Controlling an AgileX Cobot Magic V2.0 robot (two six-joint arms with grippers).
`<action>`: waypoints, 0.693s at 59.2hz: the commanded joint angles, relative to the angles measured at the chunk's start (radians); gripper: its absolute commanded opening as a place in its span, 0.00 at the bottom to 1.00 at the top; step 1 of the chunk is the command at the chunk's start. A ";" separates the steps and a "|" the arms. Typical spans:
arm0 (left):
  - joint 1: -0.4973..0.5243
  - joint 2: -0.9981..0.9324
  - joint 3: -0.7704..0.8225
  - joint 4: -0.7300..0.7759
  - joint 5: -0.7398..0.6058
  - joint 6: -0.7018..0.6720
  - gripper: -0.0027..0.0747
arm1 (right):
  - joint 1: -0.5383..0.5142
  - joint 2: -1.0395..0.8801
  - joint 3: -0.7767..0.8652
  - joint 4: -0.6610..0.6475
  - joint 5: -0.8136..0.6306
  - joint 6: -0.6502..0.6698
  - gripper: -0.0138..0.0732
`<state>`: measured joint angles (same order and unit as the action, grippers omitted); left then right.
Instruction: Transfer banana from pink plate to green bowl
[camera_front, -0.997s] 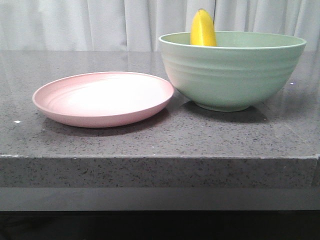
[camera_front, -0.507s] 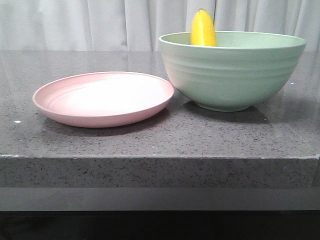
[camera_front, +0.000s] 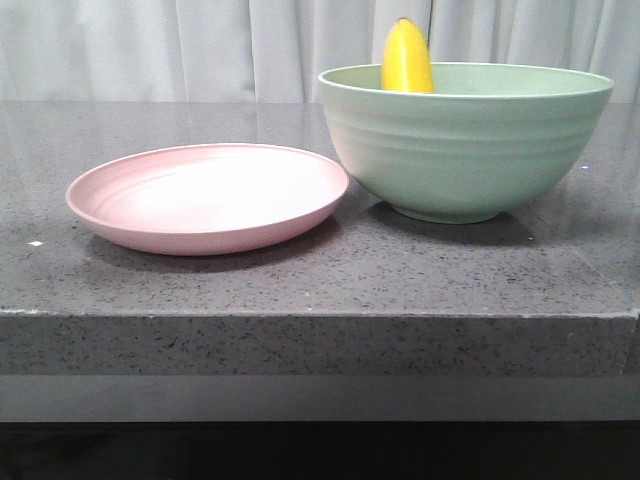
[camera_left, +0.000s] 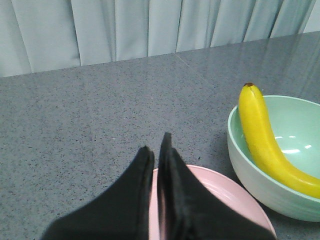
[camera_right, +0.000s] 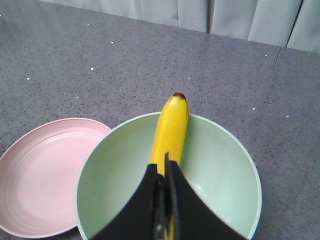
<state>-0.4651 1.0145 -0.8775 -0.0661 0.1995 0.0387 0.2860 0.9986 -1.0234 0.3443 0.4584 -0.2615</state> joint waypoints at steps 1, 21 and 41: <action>0.035 -0.022 -0.030 -0.001 -0.094 -0.006 0.01 | -0.010 -0.028 -0.023 0.005 -0.114 -0.012 0.06; 0.349 -0.183 -0.007 0.040 -0.094 0.001 0.01 | -0.183 -0.138 0.009 0.005 -0.121 -0.012 0.06; 0.404 -0.489 0.240 0.047 -0.094 0.001 0.01 | -0.195 -0.437 0.317 0.005 -0.206 -0.012 0.06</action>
<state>-0.0623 0.5989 -0.6691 -0.0188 0.1867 0.0387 0.0992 0.6314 -0.7495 0.3443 0.3428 -0.2623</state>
